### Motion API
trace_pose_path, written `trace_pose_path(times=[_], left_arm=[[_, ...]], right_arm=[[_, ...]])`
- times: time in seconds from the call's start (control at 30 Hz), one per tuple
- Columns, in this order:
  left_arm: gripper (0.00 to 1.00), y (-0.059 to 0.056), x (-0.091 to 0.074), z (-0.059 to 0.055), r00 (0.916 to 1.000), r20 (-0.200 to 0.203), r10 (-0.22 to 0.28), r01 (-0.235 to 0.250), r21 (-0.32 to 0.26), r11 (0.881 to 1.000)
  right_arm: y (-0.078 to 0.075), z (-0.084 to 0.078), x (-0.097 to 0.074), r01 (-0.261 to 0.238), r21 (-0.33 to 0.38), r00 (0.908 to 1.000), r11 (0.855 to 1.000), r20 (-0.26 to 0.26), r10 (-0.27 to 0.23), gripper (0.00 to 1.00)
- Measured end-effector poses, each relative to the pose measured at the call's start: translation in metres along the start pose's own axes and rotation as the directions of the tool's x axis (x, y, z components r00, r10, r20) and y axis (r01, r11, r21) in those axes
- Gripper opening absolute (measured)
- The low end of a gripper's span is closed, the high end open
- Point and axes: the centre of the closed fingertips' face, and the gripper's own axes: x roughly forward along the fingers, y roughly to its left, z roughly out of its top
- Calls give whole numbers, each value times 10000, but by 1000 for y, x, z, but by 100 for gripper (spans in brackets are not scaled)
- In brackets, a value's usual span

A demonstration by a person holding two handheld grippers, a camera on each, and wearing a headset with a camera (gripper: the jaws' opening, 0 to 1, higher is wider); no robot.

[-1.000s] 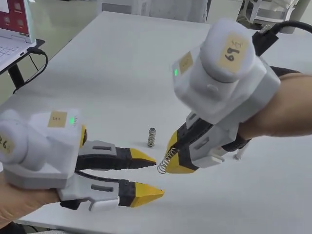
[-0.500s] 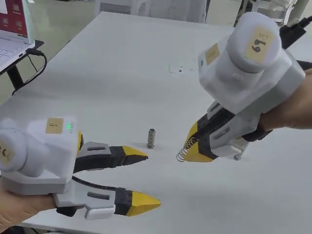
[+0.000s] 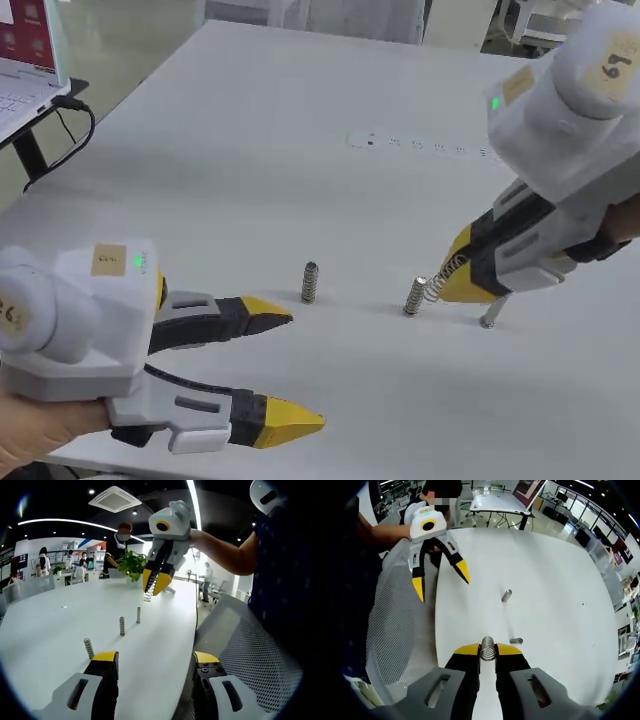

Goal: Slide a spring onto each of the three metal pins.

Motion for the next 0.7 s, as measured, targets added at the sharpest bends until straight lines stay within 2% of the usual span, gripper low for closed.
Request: trace_pose_path(times=[0.4,0.7], left_arm=[[60,4,0,-1,9999,-6,118,-118,-96,9999],[64,6,0,-3,9997,-67,235,-236,-144,9996]], right_arm=[[-38,-30,-15,849,711,9956,9938,-460,-818,8],[-55,-50,-13,1056,1115,9911,9881,-923,-955,8]])
